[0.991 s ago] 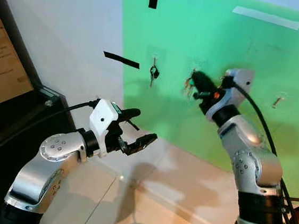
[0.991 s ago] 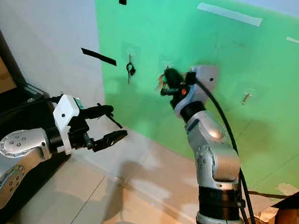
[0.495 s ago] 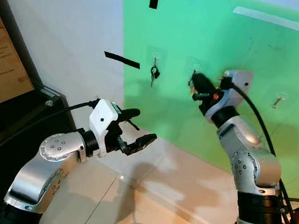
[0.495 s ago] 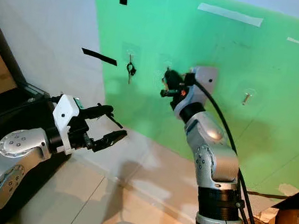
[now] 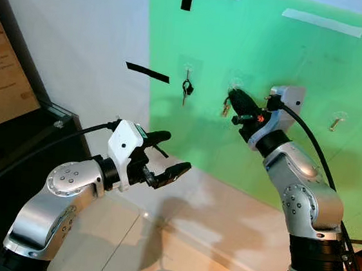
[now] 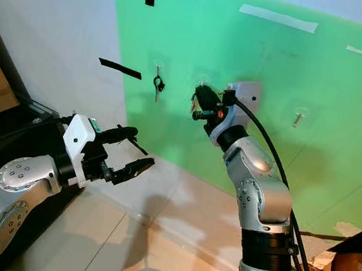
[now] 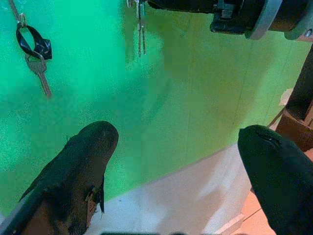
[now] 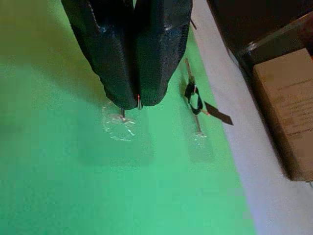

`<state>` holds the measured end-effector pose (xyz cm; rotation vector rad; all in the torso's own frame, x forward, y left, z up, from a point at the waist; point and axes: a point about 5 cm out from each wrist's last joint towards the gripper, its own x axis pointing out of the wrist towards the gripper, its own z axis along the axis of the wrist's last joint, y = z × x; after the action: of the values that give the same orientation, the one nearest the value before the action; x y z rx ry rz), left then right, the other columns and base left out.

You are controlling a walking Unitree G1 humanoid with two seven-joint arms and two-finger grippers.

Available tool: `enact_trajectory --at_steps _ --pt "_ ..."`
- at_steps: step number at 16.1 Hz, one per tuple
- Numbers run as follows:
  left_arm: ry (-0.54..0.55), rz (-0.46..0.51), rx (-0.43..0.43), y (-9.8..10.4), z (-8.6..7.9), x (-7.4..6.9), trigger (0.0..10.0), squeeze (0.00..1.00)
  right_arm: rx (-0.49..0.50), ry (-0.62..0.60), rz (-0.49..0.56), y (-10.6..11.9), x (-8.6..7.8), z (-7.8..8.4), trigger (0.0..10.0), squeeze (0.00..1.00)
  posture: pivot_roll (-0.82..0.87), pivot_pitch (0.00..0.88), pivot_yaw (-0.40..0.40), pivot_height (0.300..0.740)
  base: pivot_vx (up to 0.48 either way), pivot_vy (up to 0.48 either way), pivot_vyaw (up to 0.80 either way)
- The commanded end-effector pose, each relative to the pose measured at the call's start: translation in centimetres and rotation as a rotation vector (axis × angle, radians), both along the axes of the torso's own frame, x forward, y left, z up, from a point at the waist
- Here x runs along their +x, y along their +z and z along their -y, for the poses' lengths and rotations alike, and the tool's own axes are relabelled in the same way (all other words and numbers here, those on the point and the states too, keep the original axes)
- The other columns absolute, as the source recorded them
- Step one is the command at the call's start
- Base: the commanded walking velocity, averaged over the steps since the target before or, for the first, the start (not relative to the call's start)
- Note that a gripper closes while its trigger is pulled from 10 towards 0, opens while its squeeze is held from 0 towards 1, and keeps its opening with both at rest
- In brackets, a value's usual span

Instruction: Hang keys on a hook

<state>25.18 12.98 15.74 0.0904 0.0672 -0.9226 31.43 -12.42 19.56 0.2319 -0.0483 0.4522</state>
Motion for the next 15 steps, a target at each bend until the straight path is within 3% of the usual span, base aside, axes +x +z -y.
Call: enact_trajectory --at_steps 1,4,9,15 --pt "-0.012 0.001 0.004 0.15 0.31 -0.09 10.0 0.0 -0.005 -0.023 -0.002 0.13 0.28 0.16 10.0 0.0 -0.02 0.0 -0.001 0.74 0.0 0.0 0.0" --pt "-0.019 0.001 0.003 0.19 0.42 -0.04 10.0 0.0 -0.007 -0.026 -0.014 -0.14 0.38 -0.18 10.0 0.0 -0.02 0.0 -0.001 0.74 0.0 0.0 0.0" --pt "-0.016 0.0 0.004 0.23 0.33 0.0 10.0 0.0 0.037 -0.132 -0.024 0.04 1.26 0.68 10.0 0.0 -0.02 0.0 0.0 0.74 0.0 0.0 0.0" --pt "-0.017 0.001 0.004 0.3 0.32 0.17 10.0 0.0 0.05 -0.087 -0.011 0.26 0.85 0.75 10.0 0.0 -0.03 0.0 0.004 0.74 0.0 0.0 0.0"
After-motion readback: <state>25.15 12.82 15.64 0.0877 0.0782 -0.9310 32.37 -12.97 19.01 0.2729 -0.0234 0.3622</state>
